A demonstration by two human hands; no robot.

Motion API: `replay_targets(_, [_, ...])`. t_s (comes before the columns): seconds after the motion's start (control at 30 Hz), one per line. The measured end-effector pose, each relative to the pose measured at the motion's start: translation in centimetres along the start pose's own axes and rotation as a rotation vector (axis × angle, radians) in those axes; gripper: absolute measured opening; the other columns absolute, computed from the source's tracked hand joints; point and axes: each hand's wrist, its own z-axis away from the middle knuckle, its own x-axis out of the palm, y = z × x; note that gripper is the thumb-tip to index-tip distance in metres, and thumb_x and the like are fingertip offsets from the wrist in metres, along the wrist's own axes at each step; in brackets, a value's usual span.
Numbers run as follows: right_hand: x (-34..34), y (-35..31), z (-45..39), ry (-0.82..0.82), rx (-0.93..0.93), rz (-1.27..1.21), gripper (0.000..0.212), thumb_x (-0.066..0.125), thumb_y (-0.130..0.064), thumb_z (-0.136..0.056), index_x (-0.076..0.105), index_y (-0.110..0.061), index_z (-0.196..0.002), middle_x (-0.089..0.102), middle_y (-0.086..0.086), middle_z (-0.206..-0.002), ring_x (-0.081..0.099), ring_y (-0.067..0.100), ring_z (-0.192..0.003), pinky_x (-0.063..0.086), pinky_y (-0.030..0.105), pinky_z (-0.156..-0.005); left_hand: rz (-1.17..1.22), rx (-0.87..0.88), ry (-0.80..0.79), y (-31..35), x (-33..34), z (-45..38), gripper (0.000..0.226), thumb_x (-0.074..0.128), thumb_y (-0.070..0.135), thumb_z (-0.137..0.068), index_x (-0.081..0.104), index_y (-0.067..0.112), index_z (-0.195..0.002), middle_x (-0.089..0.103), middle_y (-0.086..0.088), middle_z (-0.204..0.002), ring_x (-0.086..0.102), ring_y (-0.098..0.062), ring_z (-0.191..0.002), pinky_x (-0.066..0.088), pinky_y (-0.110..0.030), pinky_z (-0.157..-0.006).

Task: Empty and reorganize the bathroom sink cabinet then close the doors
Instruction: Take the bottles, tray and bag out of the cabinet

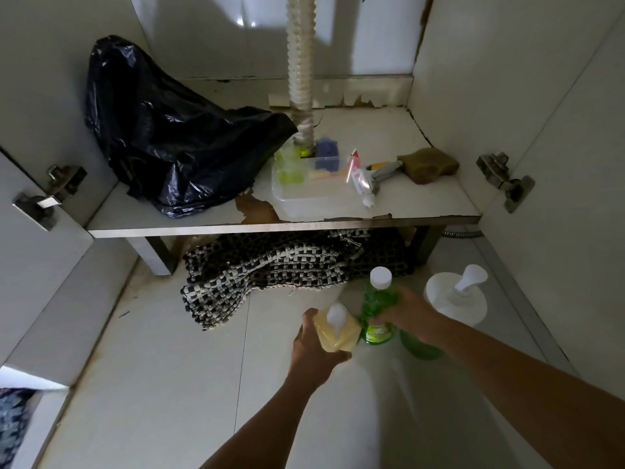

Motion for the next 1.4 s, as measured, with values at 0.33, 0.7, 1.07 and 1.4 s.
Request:
replay_targets(0.33, [-0.9, -3.1, 1.7, 0.122, 0.084, 0.198, 0.073, 0.074, -0.001, -0.072, 0.038, -0.010, -0.134, 0.050, 0.014, -0.128, 0.050, 0.032, -0.117, 0.048, 0.039, -0.092, -0.490, -0.271, -0.396, 1.4, -6.6, -2.5, 0.083, 0.076, 0.012, -0.076, 0.031, 0.009, -0.145, 0.045, -0.015, -0.143, 0.048, -0.029, -0.126, 0.045, -0.030, -0.091])
replay_targets(0.7, [-4.3, -13.1, 5.0, 0.152, -0.163, 0.507, 0.032, 0.072, -0.031, -0.080, 0.058, -0.011, -0.101, 0.057, 0.003, -0.099, 0.054, 0.017, -0.086, 0.044, 0.027, -0.071, -0.348, -0.279, -0.231, 13.5, -18.5, -7.5, 0.025, 0.045, 0.005, -0.092, 0.053, 0.001, -0.116, 0.060, -0.011, -0.097, 0.062, -0.025, -0.087, 0.055, -0.041, -0.076])
replay_targets(1.07, [-4.5, -22.9, -5.5, 0.583, -0.474, 0.627, 0.017, 0.053, -0.027, -0.093, 0.060, -0.014, -0.101, 0.062, 0.000, -0.093, 0.058, 0.015, -0.081, 0.046, 0.024, -0.070, -0.579, 0.285, 0.333, 20.9, -16.6, -15.9, 0.021, 0.048, 0.019, -0.094, 0.063, 0.012, -0.107, 0.063, -0.005, -0.097, 0.056, -0.017, -0.079, 0.044, -0.027, -0.068])
replay_targets(1.4, [-2.8, -28.3, -16.6, 0.543, -0.310, 0.981, 0.036, 0.057, -0.048, -0.087, 0.057, -0.013, -0.096, 0.054, 0.003, -0.087, 0.057, 0.023, -0.086, 0.044, 0.035, -0.085, -0.590, 0.022, 0.245, 20.6, -17.3, -25.0, 0.035, 0.059, 0.025, -0.088, 0.058, 0.011, -0.119, 0.057, -0.010, -0.120, 0.057, -0.028, -0.109, 0.050, -0.036, -0.088])
